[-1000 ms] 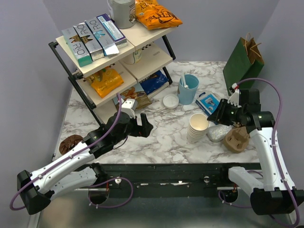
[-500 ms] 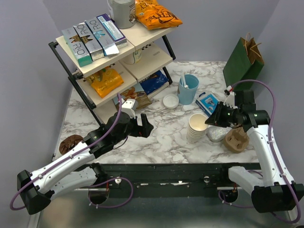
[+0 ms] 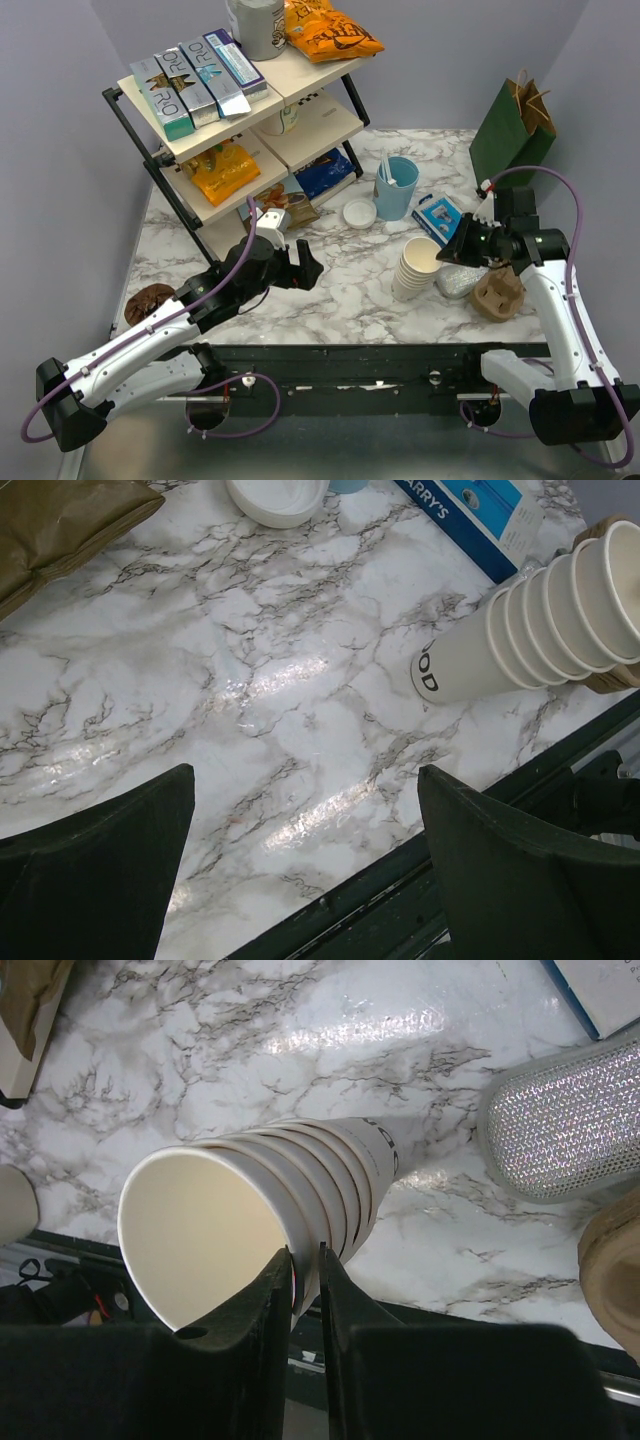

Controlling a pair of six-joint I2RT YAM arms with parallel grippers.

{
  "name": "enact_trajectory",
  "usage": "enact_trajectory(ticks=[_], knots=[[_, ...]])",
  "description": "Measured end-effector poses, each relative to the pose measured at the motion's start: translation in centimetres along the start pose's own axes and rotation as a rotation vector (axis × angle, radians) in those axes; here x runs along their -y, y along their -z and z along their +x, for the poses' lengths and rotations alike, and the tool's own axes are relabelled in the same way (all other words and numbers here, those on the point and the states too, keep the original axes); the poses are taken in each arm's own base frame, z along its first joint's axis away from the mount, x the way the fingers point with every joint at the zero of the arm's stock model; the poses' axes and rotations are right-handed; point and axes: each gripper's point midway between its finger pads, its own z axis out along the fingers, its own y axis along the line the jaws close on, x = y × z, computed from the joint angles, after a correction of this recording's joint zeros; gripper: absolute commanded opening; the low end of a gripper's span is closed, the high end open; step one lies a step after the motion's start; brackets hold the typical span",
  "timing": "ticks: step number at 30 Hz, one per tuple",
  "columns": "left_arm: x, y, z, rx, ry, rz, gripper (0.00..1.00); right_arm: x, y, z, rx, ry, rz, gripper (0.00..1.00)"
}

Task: Pack the takeout coffee

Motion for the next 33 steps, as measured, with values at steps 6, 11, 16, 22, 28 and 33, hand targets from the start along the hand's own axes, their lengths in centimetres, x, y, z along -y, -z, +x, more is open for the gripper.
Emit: enact_trajectory(ticks=[6, 11, 16, 22, 28, 33], knots=[[-0.04, -0.07, 0.15, -0.002, -0.001, 0.001, 0.99, 0.03, -0.02, -0.11, -0.01, -0.003, 0.007, 0.25], [0.04, -0.09, 0.25, -0.005, -0.005, 0.008, 0.99, -0.04, 0.45, -0.41, -0.012, 0.002, 0.019, 0.24], [0.19, -0.13, 0.23, -0.005, -0.008, 0.016, 0.99, 0.01, 0.56, -0.35, -0.02, 0.008, 0.024, 0.22], [0.13, -0.37, 0.5, -0.017, -0.013, 0.013, 0.99, 0.03, 0.42, -0.3, -0.026, 0.011, 0.024, 0.08], [0.17, -0.43, 0.58, -0.021, -0.013, 0.015, 0.99, -0.07, 0.46, -0.23, -0.029, 0.014, 0.023, 0.01], [0.25, -0.45, 0.48, -0.017, -0.012, 0.018, 0.99, -0.33, 0.8, -0.42, -0.022, 0.017, 0.018, 0.01]])
